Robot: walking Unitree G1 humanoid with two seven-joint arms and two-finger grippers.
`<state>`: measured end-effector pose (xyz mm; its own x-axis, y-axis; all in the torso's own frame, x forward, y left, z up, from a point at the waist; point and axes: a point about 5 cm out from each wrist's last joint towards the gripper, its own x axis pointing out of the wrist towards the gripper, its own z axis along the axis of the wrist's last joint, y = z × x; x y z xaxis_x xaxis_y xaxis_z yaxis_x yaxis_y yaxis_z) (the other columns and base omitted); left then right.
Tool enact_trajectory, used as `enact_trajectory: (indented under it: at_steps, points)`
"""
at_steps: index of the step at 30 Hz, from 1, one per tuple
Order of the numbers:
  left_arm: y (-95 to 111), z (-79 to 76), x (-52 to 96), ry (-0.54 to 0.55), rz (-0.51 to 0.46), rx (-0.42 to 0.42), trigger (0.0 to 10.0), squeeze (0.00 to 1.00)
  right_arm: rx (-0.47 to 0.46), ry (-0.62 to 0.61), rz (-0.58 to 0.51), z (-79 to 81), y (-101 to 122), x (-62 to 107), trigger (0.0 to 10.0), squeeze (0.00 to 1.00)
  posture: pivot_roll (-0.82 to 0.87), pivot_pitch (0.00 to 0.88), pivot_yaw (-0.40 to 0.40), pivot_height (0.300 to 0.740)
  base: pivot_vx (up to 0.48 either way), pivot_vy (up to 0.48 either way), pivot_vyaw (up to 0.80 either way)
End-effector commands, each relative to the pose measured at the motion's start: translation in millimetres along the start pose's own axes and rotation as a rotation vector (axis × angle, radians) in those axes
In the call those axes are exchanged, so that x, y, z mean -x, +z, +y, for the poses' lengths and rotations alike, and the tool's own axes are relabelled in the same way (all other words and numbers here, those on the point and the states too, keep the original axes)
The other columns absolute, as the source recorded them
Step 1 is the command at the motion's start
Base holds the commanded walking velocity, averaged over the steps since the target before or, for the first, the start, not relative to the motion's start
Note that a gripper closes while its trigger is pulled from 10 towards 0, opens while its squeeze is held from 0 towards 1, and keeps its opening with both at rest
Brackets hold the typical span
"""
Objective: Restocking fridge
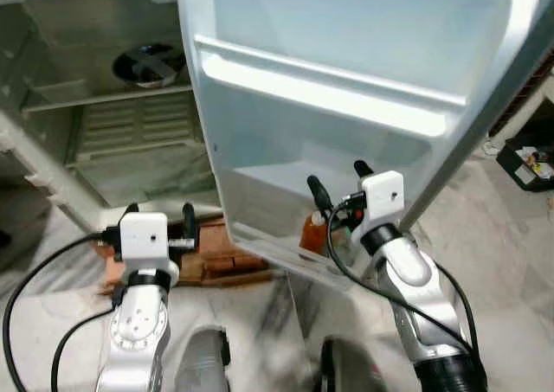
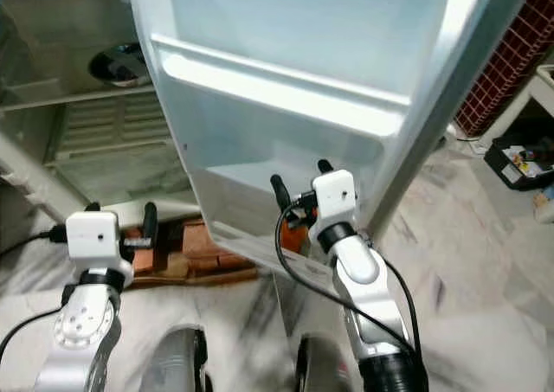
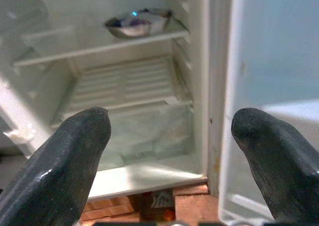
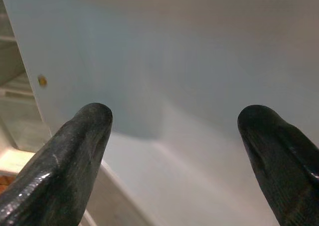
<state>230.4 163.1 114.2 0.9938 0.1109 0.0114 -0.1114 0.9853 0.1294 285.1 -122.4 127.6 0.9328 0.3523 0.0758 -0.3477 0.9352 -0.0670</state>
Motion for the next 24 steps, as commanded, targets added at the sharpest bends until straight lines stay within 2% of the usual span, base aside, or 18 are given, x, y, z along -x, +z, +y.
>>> enact_trajectory:
  at_steps: [1,7,11,13,24]
  points:
    - [-4.3,0.8,1.3,-0.008,0.016,-0.018,10.0,0.0,-0.023,0.028,0.042,2.5,-7.4,1.6,10.0,0.0,0.03,0.054,-0.007,0.725,0.0,0.0,0.0]
    - [-4.7,-0.3,1.0,-0.011,0.02,-0.016,10.0,0.0,-0.076,0.086,0.116,11.0,-19.4,6.0,10.0,0.0,0.03,0.068,-0.005,0.725,0.0,0.0,0.0]
    - [-5.3,-1.2,1.0,-0.018,0.024,-0.014,10.0,0.0,-0.077,0.107,0.167,13.5,-27.1,7.4,10.0,0.0,0.03,0.071,-0.001,0.725,0.0,0.0,0.0]
    - [-5.4,-1.8,1.0,-0.019,0.025,-0.014,10.0,0.0,-0.08,0.114,0.168,14.2,-28.1,7.9,10.0,0.0,0.03,0.072,0.0,0.725,0.0,0.0,0.0]
    - [-4.5,-1.9,1.7,-0.025,0.025,-0.021,10.0,0.0,-0.052,0.147,0.132,15.9,-19.6,5.1,10.0,0.0,0.03,0.089,0.001,0.725,-0.28,0.0,0.0]
